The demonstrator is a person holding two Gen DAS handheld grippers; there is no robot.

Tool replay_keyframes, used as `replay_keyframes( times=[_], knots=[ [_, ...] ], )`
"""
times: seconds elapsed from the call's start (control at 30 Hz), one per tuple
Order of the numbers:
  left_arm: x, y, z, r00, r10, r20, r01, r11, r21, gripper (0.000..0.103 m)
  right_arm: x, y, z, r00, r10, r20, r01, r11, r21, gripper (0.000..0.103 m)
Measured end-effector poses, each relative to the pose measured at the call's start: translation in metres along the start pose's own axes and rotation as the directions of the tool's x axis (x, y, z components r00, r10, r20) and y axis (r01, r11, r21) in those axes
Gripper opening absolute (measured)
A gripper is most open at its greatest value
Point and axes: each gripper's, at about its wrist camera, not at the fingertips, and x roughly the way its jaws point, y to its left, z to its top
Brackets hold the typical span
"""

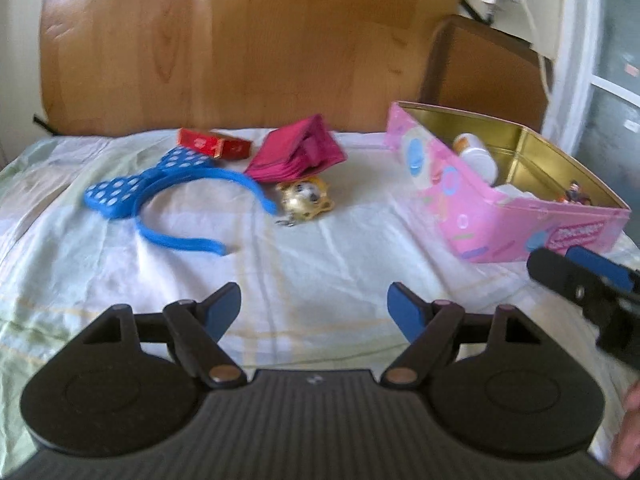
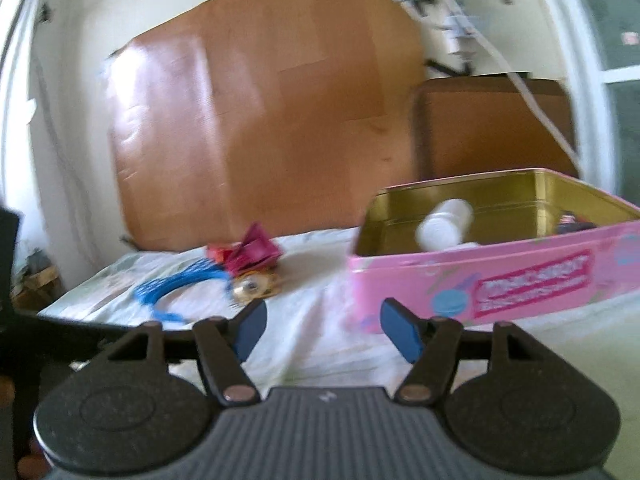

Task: Organize rigid objects
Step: 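Withdraw the right tool from the tin toward the pink wallet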

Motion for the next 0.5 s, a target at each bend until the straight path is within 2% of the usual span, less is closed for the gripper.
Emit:
replay_keyframes(
  times=[0.2, 0.5],
  knots=[
    [-0.003, -0.023, -0.003, 0.999, -0.038, 0.010, 0.037, 0.997, 0.062, 0.082, -0.012, -0.028, -0.001, 0.998, -0.068, 0.010, 0.067, 0.992, 0.103, 0.071],
    [-0.007, -0.039, -0.007, 0.999, -0.032, 0.018, 0.030, 0.992, 0.124, 0.082, -0.018, -0.029, -0.005, 0.999, -0.039, 0.028, 0.036, 0.995, 0.096, 0.071]
  ],
)
